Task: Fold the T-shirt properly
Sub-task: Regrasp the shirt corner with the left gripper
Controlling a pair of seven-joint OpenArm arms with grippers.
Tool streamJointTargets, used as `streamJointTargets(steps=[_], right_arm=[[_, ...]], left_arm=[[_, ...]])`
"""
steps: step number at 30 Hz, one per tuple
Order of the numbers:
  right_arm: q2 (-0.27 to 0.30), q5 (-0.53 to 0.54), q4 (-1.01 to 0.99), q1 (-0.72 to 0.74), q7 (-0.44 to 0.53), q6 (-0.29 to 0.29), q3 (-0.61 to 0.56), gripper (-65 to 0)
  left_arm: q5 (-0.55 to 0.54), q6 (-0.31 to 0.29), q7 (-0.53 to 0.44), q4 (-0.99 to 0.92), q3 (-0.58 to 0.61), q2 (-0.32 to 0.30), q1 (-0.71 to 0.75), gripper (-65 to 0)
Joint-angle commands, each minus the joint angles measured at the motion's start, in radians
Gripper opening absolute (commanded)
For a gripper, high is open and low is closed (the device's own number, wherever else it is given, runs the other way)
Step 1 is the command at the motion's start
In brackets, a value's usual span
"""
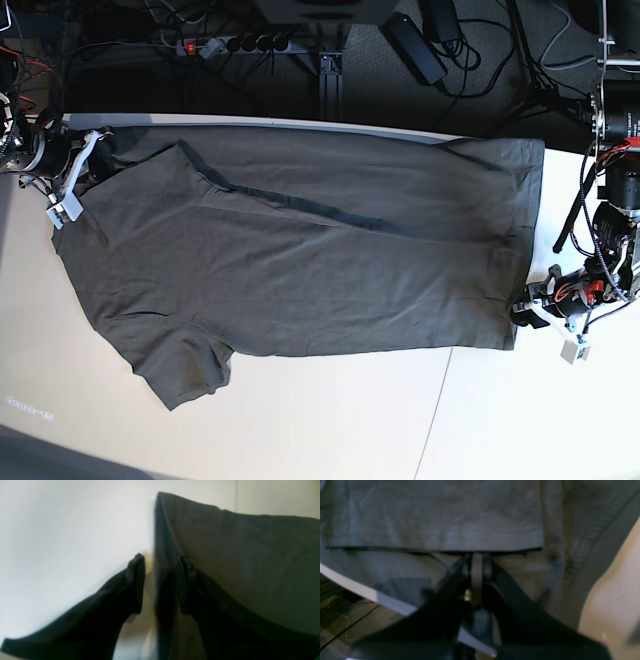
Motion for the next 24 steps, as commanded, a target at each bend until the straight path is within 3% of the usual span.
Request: streamJointTargets(steps=[1,18,24], right_arm=[[0.016,-0.026,-0.002,-0.003,-0.029,0.008,0.0,-65.0],[0.016,-0.026,-0.002,-0.003,-0.023,0.008,0.0,-65.0],[0.016,-0.026,-0.002,-0.003,-0.023,0.008,0.0,-65.0]], left_arm=[[-0.007,-0.032,0.002,0.012,-0.003,-0.005,-0.024,-39.6],[-0.043,-0.066,0.038,0.012,0.043,0.029,-0.026,-39.6],[-0.117,-0.119,0.04,0.012,0.043,-0.011,-0.043,-39.6]])
